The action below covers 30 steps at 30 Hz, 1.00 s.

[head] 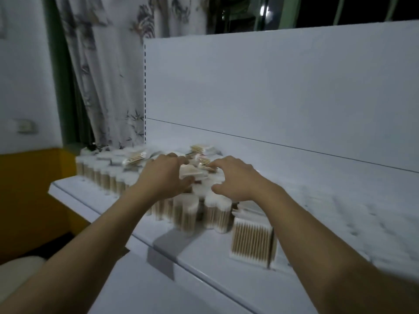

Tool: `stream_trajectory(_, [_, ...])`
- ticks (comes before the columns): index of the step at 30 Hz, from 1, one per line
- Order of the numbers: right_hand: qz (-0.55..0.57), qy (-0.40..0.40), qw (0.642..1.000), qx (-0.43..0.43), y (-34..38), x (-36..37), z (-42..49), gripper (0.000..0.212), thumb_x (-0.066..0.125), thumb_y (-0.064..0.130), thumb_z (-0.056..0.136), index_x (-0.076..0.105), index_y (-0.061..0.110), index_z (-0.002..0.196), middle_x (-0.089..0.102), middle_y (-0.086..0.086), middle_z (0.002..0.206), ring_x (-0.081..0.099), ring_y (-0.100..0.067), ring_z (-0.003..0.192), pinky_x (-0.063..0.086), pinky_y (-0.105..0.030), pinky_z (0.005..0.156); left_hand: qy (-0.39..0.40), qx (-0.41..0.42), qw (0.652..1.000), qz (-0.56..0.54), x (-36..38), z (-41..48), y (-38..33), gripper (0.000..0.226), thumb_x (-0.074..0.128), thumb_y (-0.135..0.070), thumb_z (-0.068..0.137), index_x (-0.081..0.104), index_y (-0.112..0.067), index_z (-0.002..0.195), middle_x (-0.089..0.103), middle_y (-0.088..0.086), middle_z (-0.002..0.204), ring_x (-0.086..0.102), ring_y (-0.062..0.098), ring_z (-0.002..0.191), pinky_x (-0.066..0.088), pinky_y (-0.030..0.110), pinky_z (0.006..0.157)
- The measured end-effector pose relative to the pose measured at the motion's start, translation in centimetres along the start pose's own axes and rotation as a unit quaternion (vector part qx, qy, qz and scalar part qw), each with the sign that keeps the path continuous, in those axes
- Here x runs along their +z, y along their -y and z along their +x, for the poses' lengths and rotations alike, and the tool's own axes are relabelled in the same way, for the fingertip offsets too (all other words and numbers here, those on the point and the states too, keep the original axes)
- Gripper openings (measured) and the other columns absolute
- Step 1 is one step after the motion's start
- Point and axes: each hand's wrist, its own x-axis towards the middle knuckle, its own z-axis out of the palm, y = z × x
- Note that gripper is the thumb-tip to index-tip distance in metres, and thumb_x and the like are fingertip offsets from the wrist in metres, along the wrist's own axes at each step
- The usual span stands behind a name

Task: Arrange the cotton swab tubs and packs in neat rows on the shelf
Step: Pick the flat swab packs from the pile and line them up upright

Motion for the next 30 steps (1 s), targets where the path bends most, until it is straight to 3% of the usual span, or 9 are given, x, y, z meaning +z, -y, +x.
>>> stream_trajectory(4, [-0.001,0.008,1.000,0.005,2.5,1.4,2.9,0.060,0.060,0.028,0.088,0.039,0.030,0.144,0.037,-0.003,0.149,0.037,-0.027,0.135,0.033,-0.041,0.106,0.040,0.004,0.999,-0.003,1.0,2.2,2.7,0.058,0.062,-0.057,0.082,0.052,-0.031,0.133,0.055,0.002,0.133,0.050,0.025,0.122,0.042,0.041,0.096])
stream_trajectory(7, [0.002,0.004,1.000,0.016,3.0,2.1,3.9,0.059,0.060,0.027,0.088,0.041,0.031,0.143,0.037,-0.002,0.149,0.038,-0.025,0.134,0.034,-0.043,0.108,0.053,0.016,0.998,-0.002,2.0,3.2,3.6,0.046,0.065,-0.052,0.082,0.058,-0.029,0.122,0.058,0.000,0.126,0.054,0.021,0.114,0.044,0.037,0.094])
stream_trajectory(12, [0.016,-0.025,0.999,0.024,3.0,2.0,4.9,0.057,0.063,0.028,0.087,0.044,0.030,0.141,0.041,-0.003,0.145,0.041,-0.024,0.131,0.036,-0.044,0.107,-0.033,0.054,0.998,-0.008,2.4,3.8,4.7,0.023,0.054,-0.042,0.093,0.067,-0.027,0.106,0.068,-0.004,0.108,0.061,0.020,0.100,0.048,0.033,0.080])
stream_trajectory(17, [0.101,-0.106,0.989,0.017,2.7,1.2,5.0,0.066,0.070,0.031,0.087,0.039,0.030,0.145,0.045,0.002,0.141,0.046,-0.017,0.125,0.040,-0.031,0.100,-0.092,0.022,0.961,-0.259,0.2,4.7,5.4,0.025,0.054,-0.034,0.097,0.072,-0.019,0.090,0.068,-0.007,0.076,0.062,0.011,0.070,0.049,0.029,0.065])
stream_trajectory(19, [0.166,-0.157,0.974,0.016,2.6,0.7,4.9,0.058,0.071,0.024,0.087,0.046,0.031,0.139,0.054,0.005,0.132,0.055,-0.010,0.112,0.041,-0.015,0.088,-0.078,0.027,0.935,-0.346,-0.7,4.8,4.7,0.029,0.054,-0.035,0.097,0.071,-0.016,0.084,0.069,-0.003,0.073,0.058,0.004,0.058,0.044,0.025,0.057])
stream_trajectory(21, [0.217,-0.187,0.958,0.028,2.3,-0.1,4.7,0.045,0.072,0.016,0.086,0.056,0.030,0.126,0.064,0.006,0.113,0.062,-0.004,0.089,0.043,-0.005,0.069,-0.065,0.019,0.899,-0.433,-1.1,4.7,3.8,0.034,0.052,-0.040,0.098,0.071,-0.015,0.083,0.071,0.000,0.075,0.061,0.007,0.062,0.048,0.028,0.060])
stream_trajectory(23, [0.265,-0.194,0.943,0.041,1.9,-1.0,4.2,0.038,0.073,0.013,0.085,0.060,0.029,0.118,0.066,0.008,0.096,0.064,-0.004,0.077,0.048,-0.010,0.065,-0.044,0.010,0.858,-0.511,-1.2,4.6,2.9,0.038,0.049,-0.044,0.098,0.071,-0.015,0.089,0.072,-0.001,0.080,0.065,0.009,0.069,0.054,0.031,0.067])
stream_trajectory(25, [0.298,-0.201,0.932,0.054,1.1,-1.6,3.5,0.034,0.074,0.010,0.083,0.063,0.027,0.111,0.066,0.007,0.089,0.067,-0.011,0.074,0.057,-0.025,0.068,-0.018,0.020,0.831,-0.556,-0.9,4.5,1.9,0.032,0.052,-0.046,0.096,0.069,-0.019,0.096,0.072,-0.004,0.085,0.066,0.013,0.078,0.055,0.031,0.069])
stream_trajectory(30, [0.352,-0.244,0.899,0.094,-1.8,-3.1,0.9,0.028,0.072,0.004,0.084,0.067,0.018,0.107,0.066,0.005,0.096,0.071,-0.018,0.075,0.061,-0.035,0.065,0.037,0.060,0.832,-0.550,0.0,4.8,-2.1,0.012,0.068,-0.023,0.090,0.066,-0.021,0.101,0.072,0.002,0.091,0.068,0.025,0.087,0.057,0.039,0.074])
